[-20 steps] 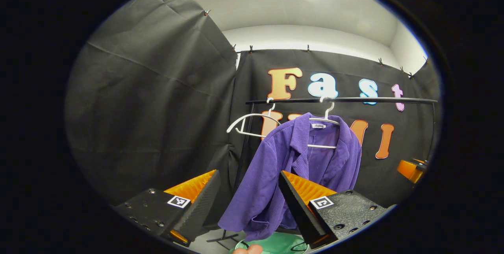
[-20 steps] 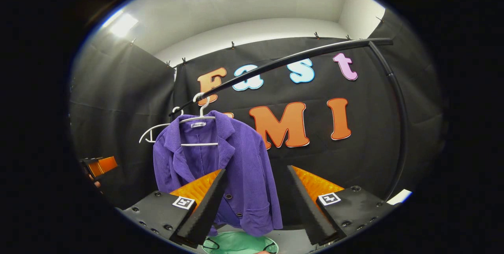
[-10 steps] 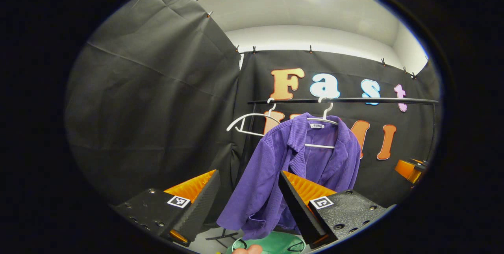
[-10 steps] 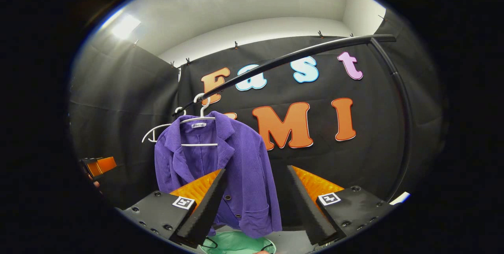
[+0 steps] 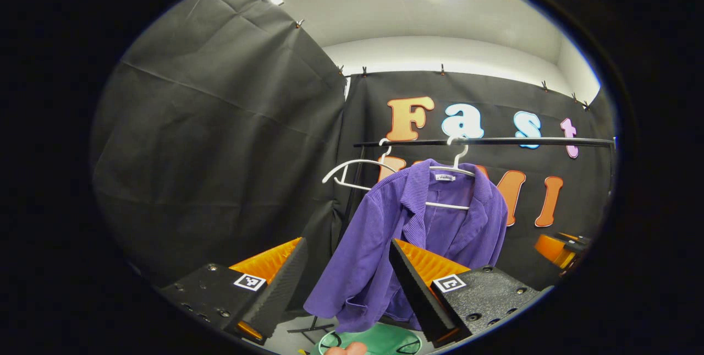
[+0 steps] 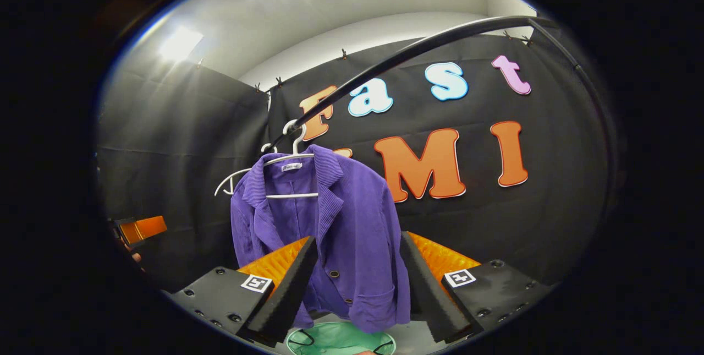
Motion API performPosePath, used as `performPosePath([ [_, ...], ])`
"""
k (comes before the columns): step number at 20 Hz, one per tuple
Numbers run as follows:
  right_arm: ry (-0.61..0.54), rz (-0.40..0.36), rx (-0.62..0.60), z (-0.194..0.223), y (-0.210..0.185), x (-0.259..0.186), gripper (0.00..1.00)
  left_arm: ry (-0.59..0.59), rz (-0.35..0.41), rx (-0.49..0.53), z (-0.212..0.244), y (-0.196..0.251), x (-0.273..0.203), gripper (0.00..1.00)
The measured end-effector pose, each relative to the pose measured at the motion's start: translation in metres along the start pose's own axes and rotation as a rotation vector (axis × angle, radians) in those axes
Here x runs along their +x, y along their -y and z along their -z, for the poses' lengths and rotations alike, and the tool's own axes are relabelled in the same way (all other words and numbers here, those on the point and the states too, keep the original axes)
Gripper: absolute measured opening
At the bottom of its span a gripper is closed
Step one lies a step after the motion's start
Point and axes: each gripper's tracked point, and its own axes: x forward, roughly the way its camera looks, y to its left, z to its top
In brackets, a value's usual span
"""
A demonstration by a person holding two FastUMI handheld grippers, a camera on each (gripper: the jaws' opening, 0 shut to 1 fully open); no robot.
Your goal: Grasp the clothes on the hanger with both hands and then place them into the laundry hamper below.
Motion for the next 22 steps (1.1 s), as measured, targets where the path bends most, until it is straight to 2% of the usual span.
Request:
performPosePath([
  [1, 0.004, -0.005, -0.001, 0.000, -0.006, 0.008, 0.90, -0.001, 0.003, 0.007, 0.001, -0.001, 0.008, 0.95],
  [2, 0.011, -0.002, -0.005, 0.001, -0.011, 0.018, 0.90, 0.004, 0.010, 0.011, 0.002, -0.001, 0.017, 0.92],
  [3, 0.018, 0.010, -0.009, 0.001, -0.014, 0.028, 0.89, 0.008, 0.024, 0.012, 0.003, -0.002, 0.027, 0.95],
  [6, 0.033, 0.040, -0.034, 0.003, -0.030, 0.060, 0.89, 0.012, 0.087, -0.001, 0.011, -0.001, 0.061, 0.93],
  [8, 0.029, 0.057, -0.038, 0.010, -0.044, 0.084, 0.89, -0.010, 0.150, 0.010, 0.023, 0.002, 0.087, 0.93],
  [12, -0.003, 0.140, -0.080, 0.030, -0.054, 0.134, 0.90, -0.032, 0.289, 0.056, 0.043, 0.009, 0.124, 0.94],
  [15, -0.028, 0.193, -0.072, 0.050, -0.051, 0.165, 0.90, -0.062, 0.372, 0.025, 0.058, 0.017, 0.137, 0.92],
  [16, -0.030, 0.200, -0.061, 0.056, -0.051, 0.174, 0.90, -0.072, 0.385, 0.011, 0.061, 0.020, 0.139, 0.93],
  [17, -0.036, 0.206, -0.058, 0.062, -0.051, 0.181, 0.96, -0.078, 0.392, 0.001, 0.063, 0.021, 0.141, 0.92],
  [20, -0.044, 0.311, -0.124, 0.079, -0.021, 0.196, 0.96, -0.089, 0.393, -0.011, 0.068, 0.027, 0.141, 0.95],
  [22, -0.035, 0.346, -0.141, 0.081, -0.002, 0.206, 0.95, -0.080, 0.379, -0.013, 0.066, 0.030, 0.139, 0.95],
])
